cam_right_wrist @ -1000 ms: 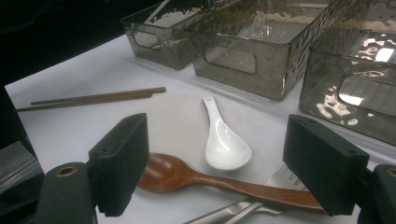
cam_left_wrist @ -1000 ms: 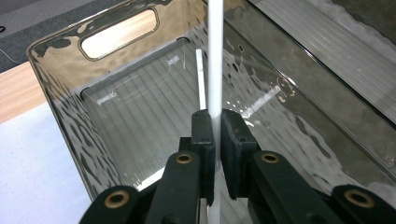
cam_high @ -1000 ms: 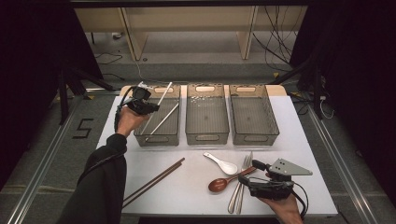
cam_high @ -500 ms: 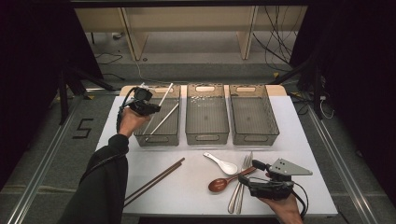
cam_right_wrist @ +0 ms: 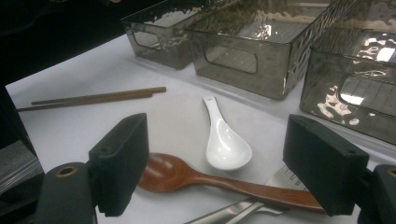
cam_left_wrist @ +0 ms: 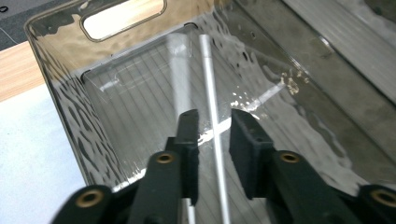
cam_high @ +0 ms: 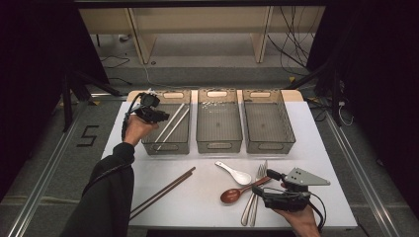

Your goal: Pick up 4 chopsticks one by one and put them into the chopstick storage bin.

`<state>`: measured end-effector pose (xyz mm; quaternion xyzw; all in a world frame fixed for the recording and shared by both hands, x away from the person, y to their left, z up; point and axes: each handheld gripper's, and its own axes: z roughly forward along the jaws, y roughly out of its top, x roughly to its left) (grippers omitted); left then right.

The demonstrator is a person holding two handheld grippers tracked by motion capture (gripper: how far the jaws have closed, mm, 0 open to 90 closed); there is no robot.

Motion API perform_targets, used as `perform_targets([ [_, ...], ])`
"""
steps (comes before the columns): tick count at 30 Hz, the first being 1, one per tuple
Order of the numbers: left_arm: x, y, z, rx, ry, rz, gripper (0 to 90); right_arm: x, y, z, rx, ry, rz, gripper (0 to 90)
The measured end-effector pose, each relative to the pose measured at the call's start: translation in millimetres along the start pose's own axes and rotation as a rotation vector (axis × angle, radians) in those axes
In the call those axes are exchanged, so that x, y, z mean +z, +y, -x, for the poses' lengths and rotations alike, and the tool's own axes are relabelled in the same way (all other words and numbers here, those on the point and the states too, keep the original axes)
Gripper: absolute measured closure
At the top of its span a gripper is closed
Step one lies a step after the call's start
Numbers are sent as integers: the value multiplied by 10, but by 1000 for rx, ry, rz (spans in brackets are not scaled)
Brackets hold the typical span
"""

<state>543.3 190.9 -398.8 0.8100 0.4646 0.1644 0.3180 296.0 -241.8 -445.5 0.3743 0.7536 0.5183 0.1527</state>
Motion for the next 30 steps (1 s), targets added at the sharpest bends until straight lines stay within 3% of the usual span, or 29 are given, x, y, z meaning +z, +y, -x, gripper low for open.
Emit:
perform_targets([
  [9, -257, 24, 135, -27, -45, -5, 437, -3, 0, 1, -2, -2, 2, 233],
  [14, -418, -59, 252, -10, -88, -20, 321, -6, 1, 0, 2, -2, 2, 233],
  [24, -674, -343, 457, 34, -122, -35, 241, -4, 1, -6, -1, -4, 2, 233],
  [30, -731, -457, 544, 60, -123, -54, 216, -2, 3, -12, -2, -2, 1, 233],
])
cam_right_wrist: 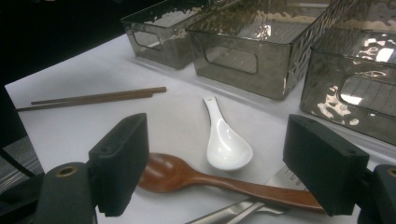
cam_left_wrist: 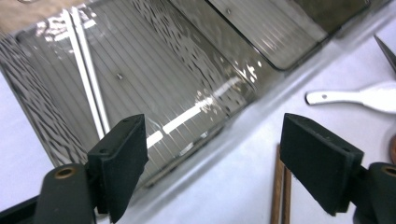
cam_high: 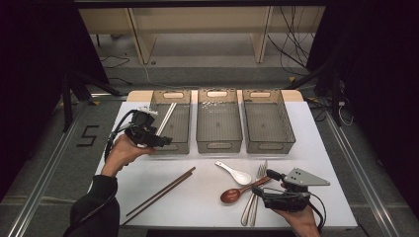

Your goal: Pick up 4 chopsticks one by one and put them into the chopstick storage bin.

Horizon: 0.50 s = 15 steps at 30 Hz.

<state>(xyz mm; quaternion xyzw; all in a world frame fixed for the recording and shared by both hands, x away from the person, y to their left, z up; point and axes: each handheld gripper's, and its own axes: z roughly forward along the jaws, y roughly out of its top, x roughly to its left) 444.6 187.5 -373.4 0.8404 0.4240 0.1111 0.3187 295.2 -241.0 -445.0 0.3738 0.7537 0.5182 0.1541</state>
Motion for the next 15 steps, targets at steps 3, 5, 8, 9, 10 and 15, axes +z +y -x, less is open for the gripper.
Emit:
perform_targets([
  [3, -1, -40, 31, 0, -2, 1, 216, -3, 1, -2, -3, -2, 3, 233],
  [5, 0, -77, 50, 5, -4, -9, 213, -8, 5, -2, -5, -2, 5, 233],
  [8, -7, -123, 75, 0, -8, -13, 210, -12, 4, 0, -4, -2, 4, 233],
  [9, -13, -135, 80, 4, -6, -15, 210, -11, 4, 0, -5, -2, 5, 232],
  [10, -16, -150, 89, 3, -2, -17, 210, -12, 5, -2, -5, -2, 5, 232],
  [15, -3, -227, 129, 13, -9, -44, 208, -14, 8, -6, -4, -3, 6, 232],
])
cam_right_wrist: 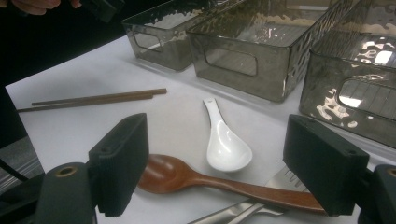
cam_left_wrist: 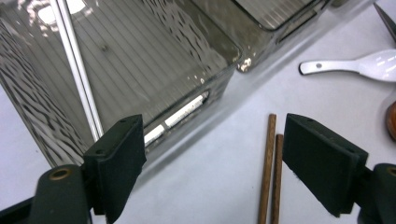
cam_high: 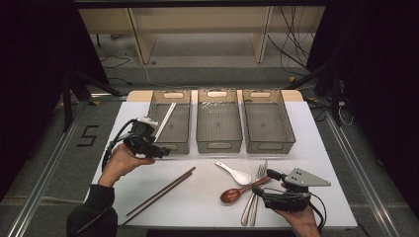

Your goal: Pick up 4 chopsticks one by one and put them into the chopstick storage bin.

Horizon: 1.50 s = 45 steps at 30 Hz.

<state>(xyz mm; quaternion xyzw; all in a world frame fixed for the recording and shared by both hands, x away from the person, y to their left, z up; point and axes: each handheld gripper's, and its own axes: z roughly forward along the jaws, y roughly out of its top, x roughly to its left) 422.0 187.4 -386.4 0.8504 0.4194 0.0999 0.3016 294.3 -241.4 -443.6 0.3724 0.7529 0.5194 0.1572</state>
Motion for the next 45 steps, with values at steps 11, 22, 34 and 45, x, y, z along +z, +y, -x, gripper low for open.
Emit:
perform_targets([
  [11, 122, -153, 174, 70, 9, -137, 202, -17, 7, -1, -2, -2, 6, 232],
  [22, 253, -362, 239, 94, -8, -223, 221, -9, 7, -12, -6, -1, 1, 232],
  [34, 331, -451, 315, 133, -20, -288, 332, -11, 7, -14, -8, -1, 2, 232],
  [45, 402, -519, 343, 143, -20, -338, 440, -10, 7, -13, -10, -1, 0, 232],
])
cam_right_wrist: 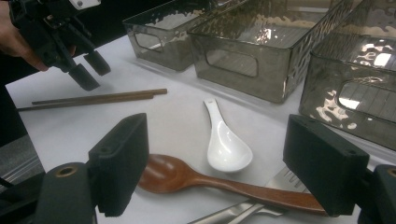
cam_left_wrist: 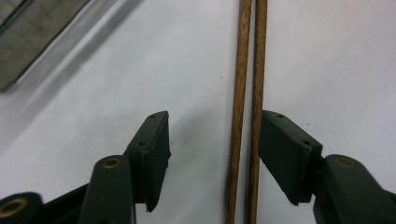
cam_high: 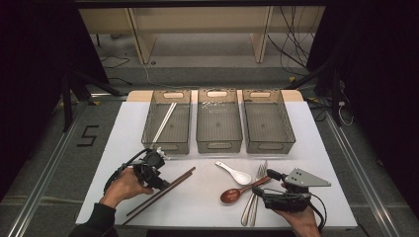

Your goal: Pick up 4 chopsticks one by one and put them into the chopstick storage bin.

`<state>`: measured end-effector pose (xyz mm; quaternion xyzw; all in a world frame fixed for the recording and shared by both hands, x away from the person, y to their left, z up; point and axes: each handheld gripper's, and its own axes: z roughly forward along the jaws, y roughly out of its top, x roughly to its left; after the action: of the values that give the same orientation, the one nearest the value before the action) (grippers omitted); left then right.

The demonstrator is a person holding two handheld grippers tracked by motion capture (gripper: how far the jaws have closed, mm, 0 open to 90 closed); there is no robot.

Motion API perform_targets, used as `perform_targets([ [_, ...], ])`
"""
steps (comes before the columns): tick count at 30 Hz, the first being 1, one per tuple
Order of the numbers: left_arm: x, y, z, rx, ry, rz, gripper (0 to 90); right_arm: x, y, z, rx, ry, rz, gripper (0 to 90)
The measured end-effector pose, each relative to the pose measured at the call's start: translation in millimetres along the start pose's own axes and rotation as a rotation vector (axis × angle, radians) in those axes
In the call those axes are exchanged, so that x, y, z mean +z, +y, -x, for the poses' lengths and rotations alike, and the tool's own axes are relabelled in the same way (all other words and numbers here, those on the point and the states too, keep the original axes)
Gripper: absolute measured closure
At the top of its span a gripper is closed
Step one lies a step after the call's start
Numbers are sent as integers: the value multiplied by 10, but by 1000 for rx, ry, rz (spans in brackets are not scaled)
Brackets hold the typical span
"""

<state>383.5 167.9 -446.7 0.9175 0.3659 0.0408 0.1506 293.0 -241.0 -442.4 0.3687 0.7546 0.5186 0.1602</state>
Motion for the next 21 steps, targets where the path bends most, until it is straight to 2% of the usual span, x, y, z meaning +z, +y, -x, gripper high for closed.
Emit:
perform_targets([
  [8, 67, -13, 37, -5, -21, -31, 524, -1, 0, 0, 0, 0, 0, 232],
  [13, 108, -15, 62, 9, -32, -45, 602, 0, 0, 0, -1, 0, 0, 232],
  [21, 160, -12, 90, 28, -24, -68, 706, 0, 0, 0, -1, 0, 0, 232],
])
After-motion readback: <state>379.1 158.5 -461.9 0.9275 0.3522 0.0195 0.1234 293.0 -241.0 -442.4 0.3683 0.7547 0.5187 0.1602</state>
